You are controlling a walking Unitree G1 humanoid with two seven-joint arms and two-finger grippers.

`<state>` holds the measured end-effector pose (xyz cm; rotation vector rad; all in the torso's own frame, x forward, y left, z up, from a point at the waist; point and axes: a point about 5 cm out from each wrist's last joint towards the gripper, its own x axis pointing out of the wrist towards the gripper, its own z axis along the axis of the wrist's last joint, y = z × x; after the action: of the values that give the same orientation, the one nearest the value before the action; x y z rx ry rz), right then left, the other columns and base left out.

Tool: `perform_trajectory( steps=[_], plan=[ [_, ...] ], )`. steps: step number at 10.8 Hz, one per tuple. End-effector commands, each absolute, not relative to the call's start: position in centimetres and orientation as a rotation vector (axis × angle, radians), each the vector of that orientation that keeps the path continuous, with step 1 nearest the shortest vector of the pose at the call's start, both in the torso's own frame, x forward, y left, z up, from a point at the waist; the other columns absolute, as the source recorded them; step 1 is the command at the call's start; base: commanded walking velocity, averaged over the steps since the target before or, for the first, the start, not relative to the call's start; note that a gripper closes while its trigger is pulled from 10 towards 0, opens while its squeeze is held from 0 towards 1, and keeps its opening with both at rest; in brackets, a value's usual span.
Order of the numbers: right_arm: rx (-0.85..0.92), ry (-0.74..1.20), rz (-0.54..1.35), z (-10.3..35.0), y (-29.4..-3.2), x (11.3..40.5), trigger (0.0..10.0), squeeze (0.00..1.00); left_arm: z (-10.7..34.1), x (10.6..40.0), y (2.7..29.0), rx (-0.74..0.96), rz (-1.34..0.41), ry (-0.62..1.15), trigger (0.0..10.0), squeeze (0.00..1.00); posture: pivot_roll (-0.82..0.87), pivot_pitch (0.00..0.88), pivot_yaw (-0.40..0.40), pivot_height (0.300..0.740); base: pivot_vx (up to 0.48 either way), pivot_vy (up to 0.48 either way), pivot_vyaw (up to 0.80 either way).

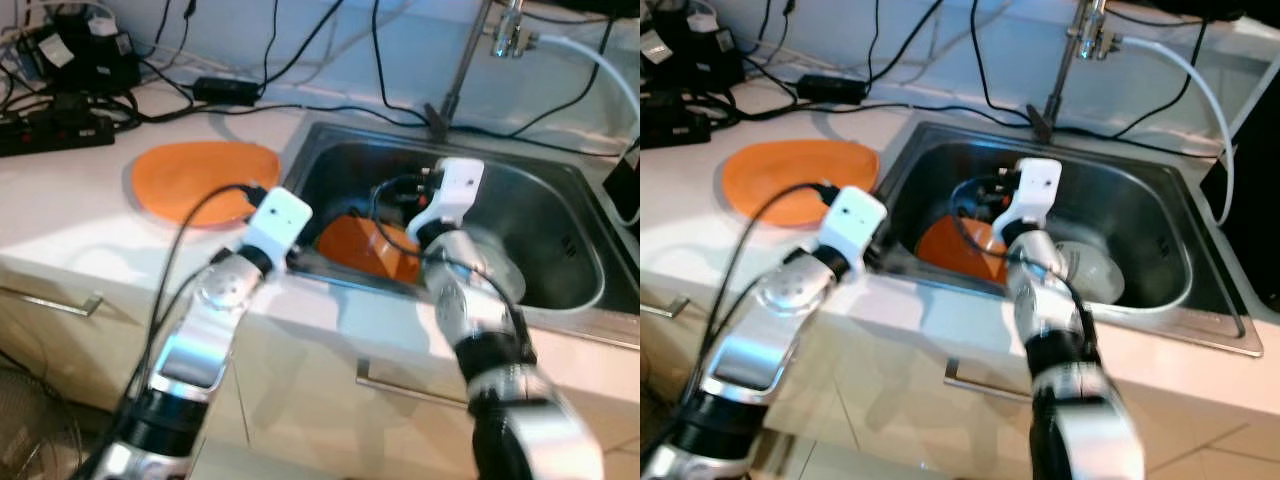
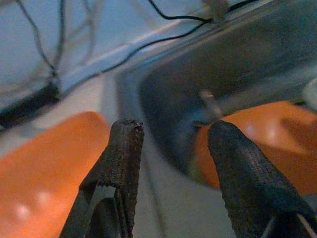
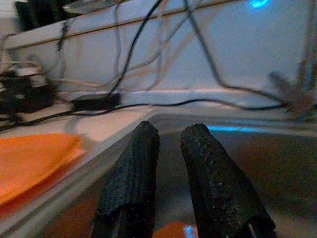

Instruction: Kitchen organization

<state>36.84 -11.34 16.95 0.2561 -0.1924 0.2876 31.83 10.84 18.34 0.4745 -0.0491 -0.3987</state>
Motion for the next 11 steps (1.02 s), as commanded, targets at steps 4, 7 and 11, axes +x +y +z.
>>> perform_trajectory(
  steps=[4,7,11],
  plan=[
    [0.252,-0.21,0.412,16.6,-11.4,33.7,10.0,0.0,18.1,31.9,11.8,0.609,-0.326,-0.133,10.0,0.0,0.22,0.014,-0.064,0.74,0.0,0.0,0.0],
    [0.247,-0.203,0.448,15.7,-11.2,31.8,10.0,0.0,17.5,31.3,13.7,0.814,-0.297,-0.143,10.0,0.0,0.22,0.009,-0.055,0.74,0.0,0.0,0.0],
    [0.3,-0.155,0.447,14.8,-10.0,31.5,10.0,0.0,19.0,30.1,18.0,1.224,-0.217,-0.04,10.0,0.0,0.26,0.014,-0.054,0.74,0.0,0.0,0.0]
  ],
)
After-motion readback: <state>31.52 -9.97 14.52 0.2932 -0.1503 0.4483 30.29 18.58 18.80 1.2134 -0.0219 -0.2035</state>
